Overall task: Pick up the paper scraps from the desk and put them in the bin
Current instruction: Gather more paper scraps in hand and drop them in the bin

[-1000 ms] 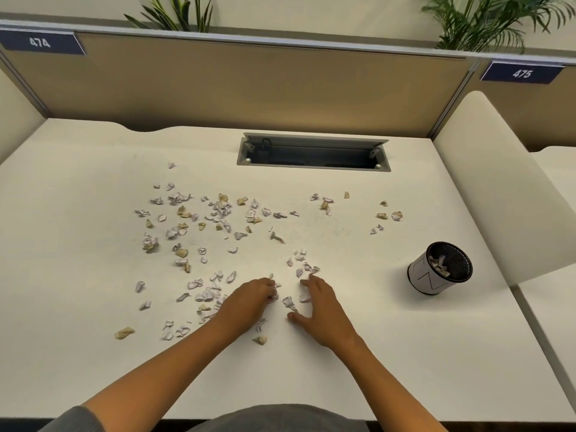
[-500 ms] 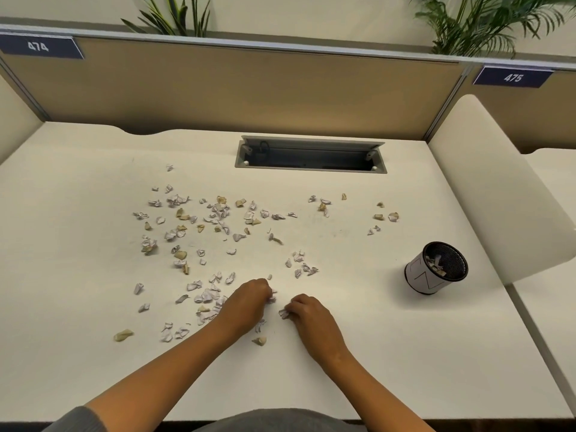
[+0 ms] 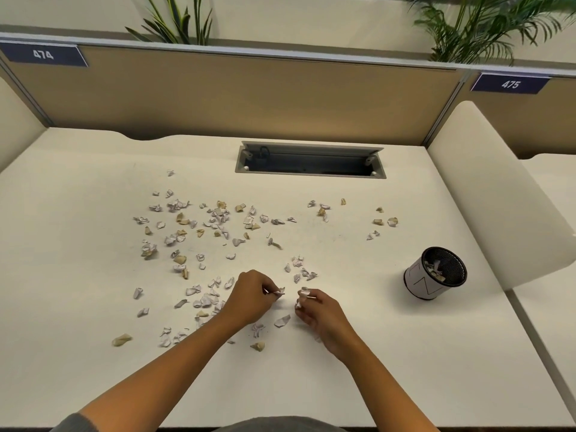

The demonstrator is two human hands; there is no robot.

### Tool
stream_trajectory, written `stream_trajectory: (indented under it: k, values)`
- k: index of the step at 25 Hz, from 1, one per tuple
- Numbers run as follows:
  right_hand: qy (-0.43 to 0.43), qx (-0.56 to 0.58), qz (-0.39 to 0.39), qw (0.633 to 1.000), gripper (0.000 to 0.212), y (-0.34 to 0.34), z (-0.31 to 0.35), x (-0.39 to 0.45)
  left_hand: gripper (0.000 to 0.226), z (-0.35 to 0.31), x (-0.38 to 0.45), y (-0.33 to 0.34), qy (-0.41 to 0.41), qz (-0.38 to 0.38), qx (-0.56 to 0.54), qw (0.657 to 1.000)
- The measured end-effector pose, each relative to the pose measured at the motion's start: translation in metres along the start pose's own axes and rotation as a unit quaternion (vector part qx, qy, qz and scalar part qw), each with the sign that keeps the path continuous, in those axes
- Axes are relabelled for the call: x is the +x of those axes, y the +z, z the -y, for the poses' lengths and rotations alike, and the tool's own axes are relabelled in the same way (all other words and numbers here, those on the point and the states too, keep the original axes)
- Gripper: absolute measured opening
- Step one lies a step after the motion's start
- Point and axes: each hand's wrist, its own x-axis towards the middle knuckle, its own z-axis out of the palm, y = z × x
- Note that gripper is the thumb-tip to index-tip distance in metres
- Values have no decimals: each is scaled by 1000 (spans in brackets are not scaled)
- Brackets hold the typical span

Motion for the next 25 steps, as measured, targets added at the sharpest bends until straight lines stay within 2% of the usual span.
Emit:
stream_trajectory:
  k: [3,6,10,14,18,21,23,25]
  values:
    - [82,171,-15,982,16,1,8,2,5,-15,0,-1,-3,11,-28,1000]
    - [91,255,-17,963,12,0,15,-2,5,-31,0,2,9,43,-18,999]
    - [88,287,-29,953,20,-1,20,-2,5,-56,1,9,40,66,2,997]
    - [91,274,-17,957,22,-2,22,-2,10,-80,4,19,53,89,-27,994]
    - [88,315,-27,944,22,-7,26,-2,21,-93,9,19,4,87,-129,988]
    - [95,372,-17,923,23,-15,32,-2,31,-97,15,16,-61,81,-261,960]
    - [96,388,-27,916,26,-21,38,-6,33,-97,20,14,-72,69,-278,956]
    - [79,401,-32,912,28,-29,50,-12,33,-94,23,14,-66,50,-247,965]
